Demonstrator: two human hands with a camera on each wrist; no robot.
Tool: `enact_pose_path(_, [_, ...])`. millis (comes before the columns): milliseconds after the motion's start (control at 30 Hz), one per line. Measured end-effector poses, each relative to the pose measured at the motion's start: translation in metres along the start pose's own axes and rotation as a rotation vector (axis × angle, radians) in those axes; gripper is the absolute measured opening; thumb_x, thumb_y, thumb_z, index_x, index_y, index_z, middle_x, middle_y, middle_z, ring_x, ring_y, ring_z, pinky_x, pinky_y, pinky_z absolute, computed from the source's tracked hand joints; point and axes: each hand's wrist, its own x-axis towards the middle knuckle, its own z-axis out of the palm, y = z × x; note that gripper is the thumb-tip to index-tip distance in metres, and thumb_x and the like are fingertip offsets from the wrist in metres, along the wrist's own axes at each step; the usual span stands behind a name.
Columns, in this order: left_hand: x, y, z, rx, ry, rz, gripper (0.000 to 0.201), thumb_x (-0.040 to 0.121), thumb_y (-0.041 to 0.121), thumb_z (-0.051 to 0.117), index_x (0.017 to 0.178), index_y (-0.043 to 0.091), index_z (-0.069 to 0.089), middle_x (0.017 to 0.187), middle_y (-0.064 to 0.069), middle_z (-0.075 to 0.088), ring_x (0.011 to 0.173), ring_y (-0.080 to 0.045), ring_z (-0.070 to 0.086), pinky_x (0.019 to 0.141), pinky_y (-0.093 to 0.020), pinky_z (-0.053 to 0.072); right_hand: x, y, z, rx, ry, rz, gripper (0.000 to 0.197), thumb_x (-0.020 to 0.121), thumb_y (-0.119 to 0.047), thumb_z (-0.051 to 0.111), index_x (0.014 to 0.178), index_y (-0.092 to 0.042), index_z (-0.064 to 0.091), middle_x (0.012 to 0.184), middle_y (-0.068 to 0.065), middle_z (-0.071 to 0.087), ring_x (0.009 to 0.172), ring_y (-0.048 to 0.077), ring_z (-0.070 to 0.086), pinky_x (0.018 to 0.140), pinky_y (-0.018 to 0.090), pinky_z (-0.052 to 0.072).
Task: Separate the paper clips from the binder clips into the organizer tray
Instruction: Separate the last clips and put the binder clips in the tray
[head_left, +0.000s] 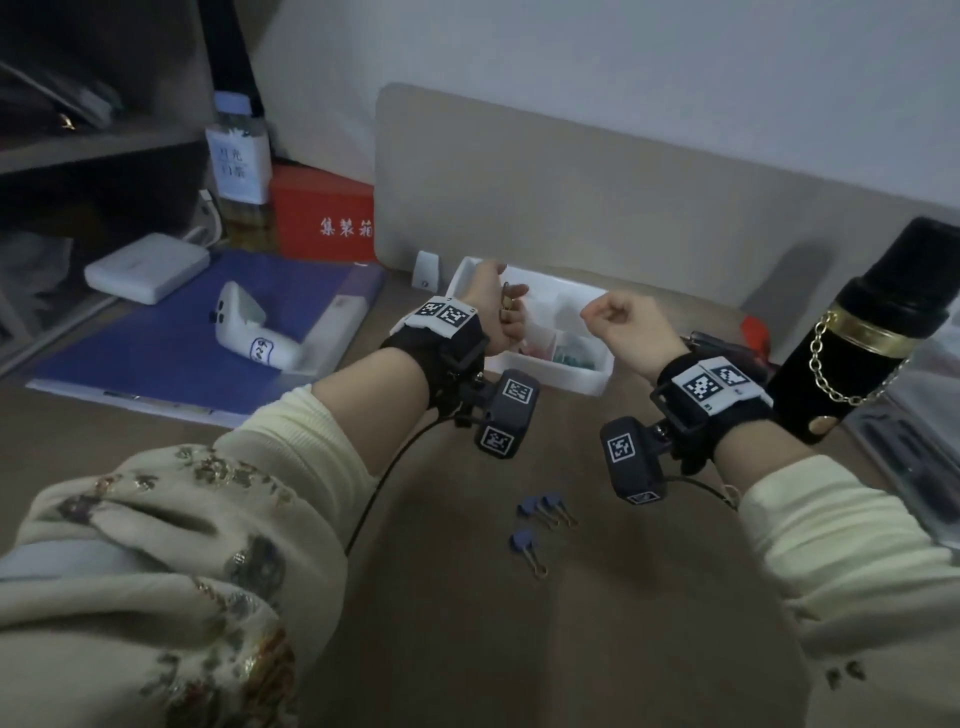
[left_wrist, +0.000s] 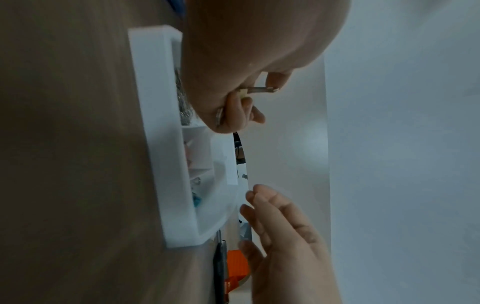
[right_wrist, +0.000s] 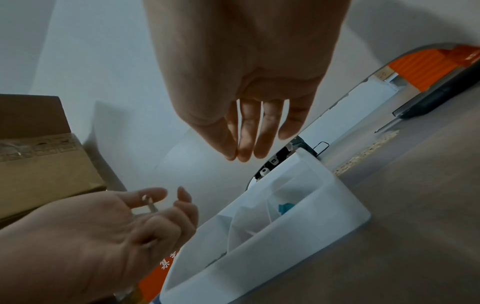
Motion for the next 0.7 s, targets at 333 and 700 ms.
enact_pose_path(333, [0.071,0.007,0.042,-0.099,0.125,0.184,0.032,0.094,0.029,0.041,0.071,0.017,0.058,0.066,0.007,0.037,0.055,-0.010,0.029,0.051,-0.023,0.026,0.035,0.032,0.011,0.034,-0.137,0.054,0.027,0.097,-0.016,0.047,0.123,-0.007,0.052,0.116,0.020,0.061,0.109,0.033,0.057,0.068,0.013,0.043])
enact_pose_path(700, [0.107,0.027,0.054,-0.095,0.102,0.339,0.038,0.097,0.030,0.038,0.069,0.019,0.060,0.054,0.009,0.048,0.052,-0.008,0.031,0.053,-0.023,0.025,0.047,0.049,0.029,-0.086,-0.200,-0.014,0.026,0.097,-0.020,0.048,0.122,-0.016,0.056,0.111,0.001,0.059,0.099,0.013,0.055,0.087,0.024,0.048])
